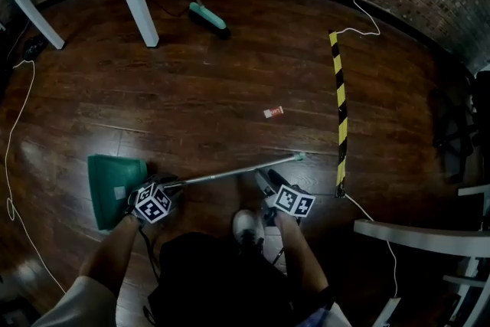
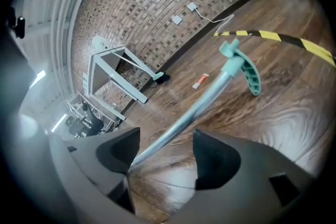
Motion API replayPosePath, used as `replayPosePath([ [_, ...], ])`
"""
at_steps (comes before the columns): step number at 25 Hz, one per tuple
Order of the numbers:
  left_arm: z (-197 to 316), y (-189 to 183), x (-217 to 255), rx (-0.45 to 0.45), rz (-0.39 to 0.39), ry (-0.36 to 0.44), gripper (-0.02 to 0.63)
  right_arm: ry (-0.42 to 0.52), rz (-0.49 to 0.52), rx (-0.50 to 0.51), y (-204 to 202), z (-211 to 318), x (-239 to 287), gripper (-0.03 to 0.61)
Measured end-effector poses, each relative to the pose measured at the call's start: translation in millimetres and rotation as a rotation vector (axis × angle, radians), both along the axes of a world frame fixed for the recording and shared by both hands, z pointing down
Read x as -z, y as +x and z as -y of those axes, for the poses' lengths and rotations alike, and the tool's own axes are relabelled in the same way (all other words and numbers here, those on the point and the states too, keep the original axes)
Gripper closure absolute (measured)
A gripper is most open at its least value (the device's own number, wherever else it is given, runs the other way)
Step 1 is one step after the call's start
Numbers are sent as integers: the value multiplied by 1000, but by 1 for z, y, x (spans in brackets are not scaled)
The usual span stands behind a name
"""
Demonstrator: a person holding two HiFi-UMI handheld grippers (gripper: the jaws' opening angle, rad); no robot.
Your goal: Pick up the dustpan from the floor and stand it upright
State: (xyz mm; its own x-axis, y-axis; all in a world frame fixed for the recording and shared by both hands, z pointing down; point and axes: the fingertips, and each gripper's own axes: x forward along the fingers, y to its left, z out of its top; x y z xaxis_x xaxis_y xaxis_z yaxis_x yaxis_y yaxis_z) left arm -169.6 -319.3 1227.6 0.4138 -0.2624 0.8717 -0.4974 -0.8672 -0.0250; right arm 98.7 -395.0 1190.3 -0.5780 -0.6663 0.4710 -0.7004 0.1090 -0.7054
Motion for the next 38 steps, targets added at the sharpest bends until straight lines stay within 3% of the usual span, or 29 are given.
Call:
replayPosePath([
  [3,-1,2,-12,-65,15,-64,441,-25,31,-23,1,7,-13,255],
  [7,-4,8,-27,-178,68,-89,429,-39,86,-82,3,19,-22,255],
  [10,-9,11,-37,-210,90,-113,429,-38,150,-111,-1,24,-16,256],
  [11,-9,12,-39,-218,100,-115,428,-40,167,-108,-3,25,-13,298],
  [15,-6,15,-49,-262,142,-110,429,-72,162,-93,-9,29,-15,326],
  [17,-4,14,-52,-254,147,-107,436,-91,134,-110,-6,28,-18,432],
  [19,0,12,-49,-233,146,-91,517,-95,136,-117,-6,27,-17,445],
  [21,3,12,-46,-222,134,-90,514,-83,135,-115,-6,27,-11,443],
  [26,9,18,-28,-194,71,-72,514,18,115,-114,-5,34,28,445],
  [32,38,48,21,-157,-76,27,515,255,60,-133,8,59,134,454],
  [38,59,106,60,-167,-237,112,514,443,-97,-172,41,61,226,456],
])
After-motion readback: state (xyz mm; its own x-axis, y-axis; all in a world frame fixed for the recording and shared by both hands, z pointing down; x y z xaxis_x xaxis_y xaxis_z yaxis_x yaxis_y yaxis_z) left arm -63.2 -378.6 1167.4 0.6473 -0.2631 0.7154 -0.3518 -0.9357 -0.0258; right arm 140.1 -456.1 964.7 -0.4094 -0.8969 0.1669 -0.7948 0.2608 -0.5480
